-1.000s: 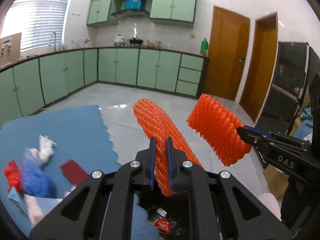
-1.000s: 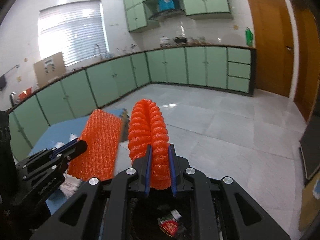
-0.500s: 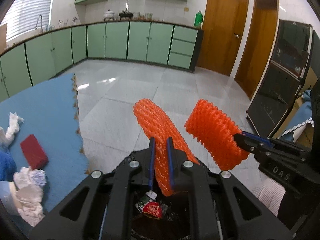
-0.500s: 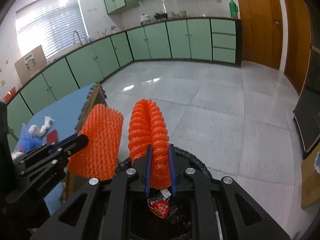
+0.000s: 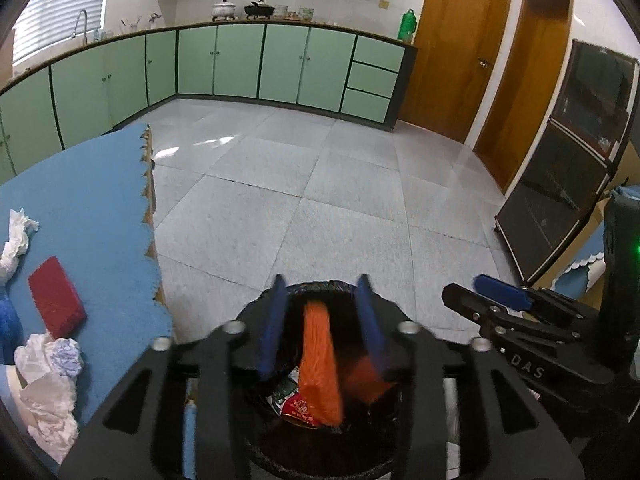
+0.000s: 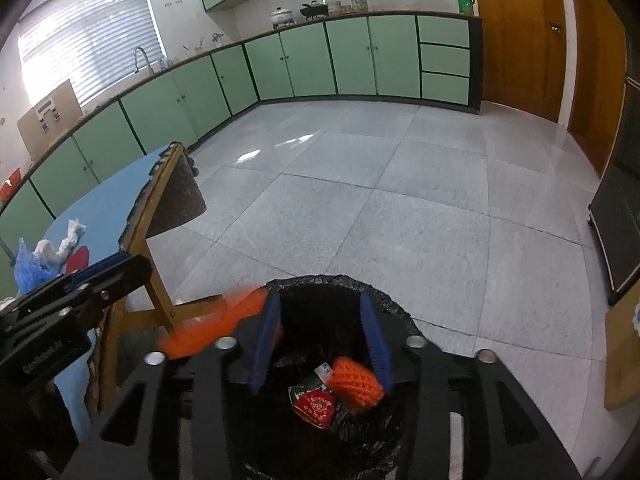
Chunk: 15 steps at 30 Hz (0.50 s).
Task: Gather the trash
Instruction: 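Carry both orange foam nets over the black bin and open both tools, then move both tools back over the table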
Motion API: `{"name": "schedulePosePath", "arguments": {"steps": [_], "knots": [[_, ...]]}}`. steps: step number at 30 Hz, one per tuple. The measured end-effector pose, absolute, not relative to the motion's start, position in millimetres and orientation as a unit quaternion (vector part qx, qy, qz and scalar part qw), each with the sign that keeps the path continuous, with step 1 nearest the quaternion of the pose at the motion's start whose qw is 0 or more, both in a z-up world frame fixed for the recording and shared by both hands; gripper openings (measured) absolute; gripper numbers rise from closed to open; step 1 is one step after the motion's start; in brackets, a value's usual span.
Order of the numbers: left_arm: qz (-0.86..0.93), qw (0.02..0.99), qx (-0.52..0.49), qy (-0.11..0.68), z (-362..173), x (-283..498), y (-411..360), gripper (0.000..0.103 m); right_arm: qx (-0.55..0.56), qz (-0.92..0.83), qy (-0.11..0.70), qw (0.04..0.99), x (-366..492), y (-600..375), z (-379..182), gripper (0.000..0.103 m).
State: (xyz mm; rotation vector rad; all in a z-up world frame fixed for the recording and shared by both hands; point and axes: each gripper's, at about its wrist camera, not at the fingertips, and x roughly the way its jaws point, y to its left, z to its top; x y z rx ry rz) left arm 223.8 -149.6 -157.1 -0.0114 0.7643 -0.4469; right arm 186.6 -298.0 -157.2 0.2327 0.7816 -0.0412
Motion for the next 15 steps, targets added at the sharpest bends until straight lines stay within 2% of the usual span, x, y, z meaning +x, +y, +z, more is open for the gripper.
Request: {"name": "schedulePosePath", "arguments": {"steps": [1,2,4,5,9,15], "knots": [[-0.214,0.905,-0.008,0.367,-154,224,-147,0.046,0.109,-0.027,0.374,0.92,185,-297,-153,0.075],[-0.211,0.908,-0.01,0.363,-150,223,-142,0.048,0.105,-0.032,0.369,0.923,185,-296,-149,0.079],[-0.205,0.913,-0.012,0.353,-141,219,-136,0.063,0.099,-0.036,0.362,0.926,184,-294,-142,0.095],[-0.199,0.917,-0.012,0.345,-135,217,-132,0.066,0.095,-0.038,0.356,0.929,183,-291,-137,0.097],[-0.172,0.933,-0.015,0.314,-107,207,-105,0.076,0.084,-0.045,0.337,0.937,180,-280,-116,0.097],[-0.114,0.953,-0.023,0.279,-70,187,-53,0.085,0.075,-0.013,0.302,0.95,175,-250,-88,0.097]]}}
